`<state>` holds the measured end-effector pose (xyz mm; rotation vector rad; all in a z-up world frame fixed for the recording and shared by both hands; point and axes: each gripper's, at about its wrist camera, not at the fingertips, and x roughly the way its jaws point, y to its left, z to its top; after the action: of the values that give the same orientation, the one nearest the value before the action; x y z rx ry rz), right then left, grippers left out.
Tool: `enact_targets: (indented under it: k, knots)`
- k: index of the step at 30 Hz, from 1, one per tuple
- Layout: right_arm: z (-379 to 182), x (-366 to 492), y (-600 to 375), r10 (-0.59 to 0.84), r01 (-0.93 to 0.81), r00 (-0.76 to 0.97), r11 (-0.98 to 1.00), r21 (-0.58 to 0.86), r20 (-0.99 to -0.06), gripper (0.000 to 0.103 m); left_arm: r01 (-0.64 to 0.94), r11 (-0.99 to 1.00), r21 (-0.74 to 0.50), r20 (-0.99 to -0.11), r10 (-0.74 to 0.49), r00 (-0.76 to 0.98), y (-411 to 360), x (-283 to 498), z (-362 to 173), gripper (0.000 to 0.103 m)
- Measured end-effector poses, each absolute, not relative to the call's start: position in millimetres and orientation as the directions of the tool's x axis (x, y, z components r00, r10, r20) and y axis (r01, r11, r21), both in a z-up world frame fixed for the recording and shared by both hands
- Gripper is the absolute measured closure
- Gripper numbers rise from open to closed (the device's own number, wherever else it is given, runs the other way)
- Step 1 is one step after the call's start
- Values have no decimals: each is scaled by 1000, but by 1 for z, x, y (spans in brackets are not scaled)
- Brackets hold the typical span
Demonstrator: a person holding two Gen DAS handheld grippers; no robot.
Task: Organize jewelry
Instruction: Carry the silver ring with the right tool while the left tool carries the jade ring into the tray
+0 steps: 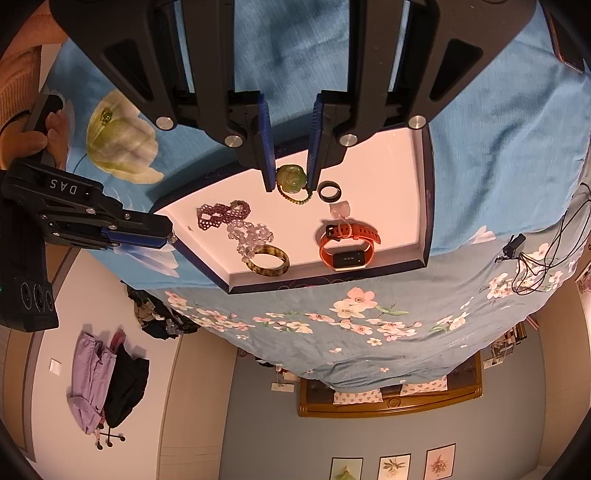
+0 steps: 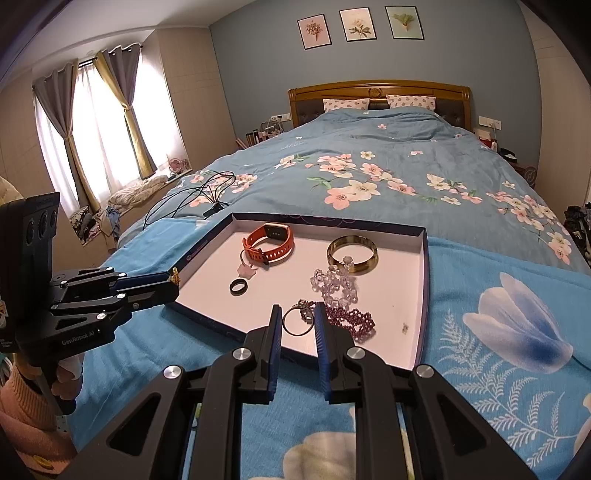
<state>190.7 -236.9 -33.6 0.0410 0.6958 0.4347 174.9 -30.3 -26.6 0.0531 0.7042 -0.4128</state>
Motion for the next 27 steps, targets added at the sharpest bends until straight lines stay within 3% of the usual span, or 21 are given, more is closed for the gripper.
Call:
enact_targets:
  k: [27]
  knots:
    - [-35, 226, -227, 392, -377, 667, 911, 167, -634, 87, 363, 929, -69, -663, -315, 680, -32, 211, -40, 86]
